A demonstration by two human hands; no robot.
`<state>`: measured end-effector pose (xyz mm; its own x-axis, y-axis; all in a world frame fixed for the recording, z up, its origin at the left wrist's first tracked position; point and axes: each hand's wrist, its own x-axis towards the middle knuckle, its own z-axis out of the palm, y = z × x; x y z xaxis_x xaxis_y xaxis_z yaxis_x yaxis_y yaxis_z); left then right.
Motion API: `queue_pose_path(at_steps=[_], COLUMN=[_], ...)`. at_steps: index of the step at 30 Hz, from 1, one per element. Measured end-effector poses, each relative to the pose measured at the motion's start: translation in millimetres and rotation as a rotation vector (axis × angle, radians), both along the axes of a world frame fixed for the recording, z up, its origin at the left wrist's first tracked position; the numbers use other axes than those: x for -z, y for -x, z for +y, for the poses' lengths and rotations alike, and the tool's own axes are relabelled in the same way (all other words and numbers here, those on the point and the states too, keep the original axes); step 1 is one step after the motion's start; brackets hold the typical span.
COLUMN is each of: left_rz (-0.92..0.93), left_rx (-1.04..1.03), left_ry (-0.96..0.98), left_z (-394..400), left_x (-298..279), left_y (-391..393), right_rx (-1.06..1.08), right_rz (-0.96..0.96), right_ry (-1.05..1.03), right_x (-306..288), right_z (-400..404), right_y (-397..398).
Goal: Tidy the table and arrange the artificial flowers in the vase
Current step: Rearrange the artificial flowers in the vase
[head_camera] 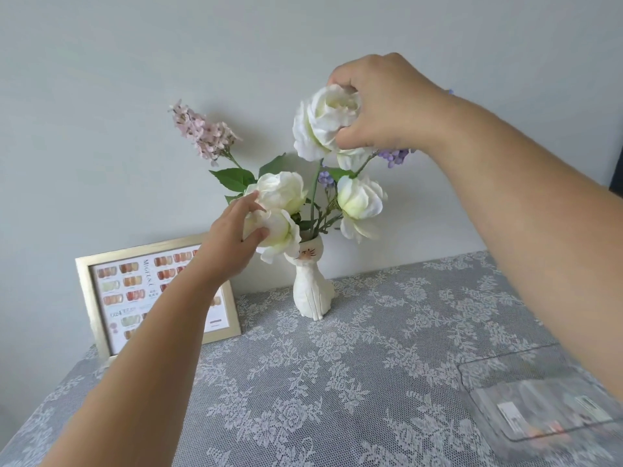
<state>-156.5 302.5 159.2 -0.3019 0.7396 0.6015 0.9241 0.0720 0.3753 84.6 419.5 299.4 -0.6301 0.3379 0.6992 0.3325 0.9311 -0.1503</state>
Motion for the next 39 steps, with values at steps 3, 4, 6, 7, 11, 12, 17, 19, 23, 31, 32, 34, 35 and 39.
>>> queue_pose_path(at_steps=[3, 4, 6, 7, 11, 12, 17, 19, 23, 31, 32, 34, 35, 39], left_rz=[0.011, 0.016, 0.02, 0.021, 0.012, 0.014, 0.019, 0.029, 0.036, 0.13, 0.126, 0.111, 0.115, 0.167], left_rx=[0.003, 0.007, 0.009, 0.006, -0.003, -0.002, -0.016, -0.012, -0.01, 0.014, 0.019, 0.03, 0.031, -0.013], left_ry=[0.001, 0.0, 0.0, 0.0, -0.006, -0.007, -0.012, -0.016, -0.003, -0.01, -0.015, -0.023, -0.028, -0.04], left_z=[0.5, 1.0, 1.7, 2.0, 2.4, 2.6, 5.1, 5.8, 5.9, 4.9, 5.2, 5.2, 4.9, 4.6], left_x=[-1.5, -1.8, -1.7, -1.7, -2.3, -2.2, -0.6, -0.1, 0.7, 6.0, 6.7, 8.6, 9.9, 14.5], left_y=[-2.8, -3.9, -5.8, -6.3, -7.2, -7.0, -6.3, -6.9, -6.8, -12.2, -14.2, -19.5, -22.6, -35.9], right_rx=[-0.007, -0.015, -0.039, -0.048, -0.056, -0.052, -0.032, -0.018, 0.033, 0.069, 0.065, 0.047, 0.029, -0.118], right_rz=[-0.004, -0.016, -0.039, -0.051, -0.156, -0.206, -0.395, -0.448, -0.514, -0.535, -0.527, -0.502, -0.479, -0.159], right_ry=[0.002, 0.013, 0.037, 0.049, 0.073, 0.06, 0.038, 0.008, 0.004, 0.038, 0.047, 0.083, 0.104, 0.342], right_x=[0.0, 1.2, 5.0, 7.0, 20.1, 25.7, 57.0, 67.1, 79.5, 82.7, 84.1, 85.7, 86.2, 85.6], right_z=[-2.1, -2.8, -3.2, -2.3, -0.2, 0.2, 9.9, 14.6, 19.6, 21.1, 20.7, 17.9, 17.8, 23.0], right_y=[-0.1, 1.4, 5.6, 9.0, 30.4, 37.5, 66.5, 75.0, 88.7, 94.8, 94.6, 90.2, 85.5, 45.1])
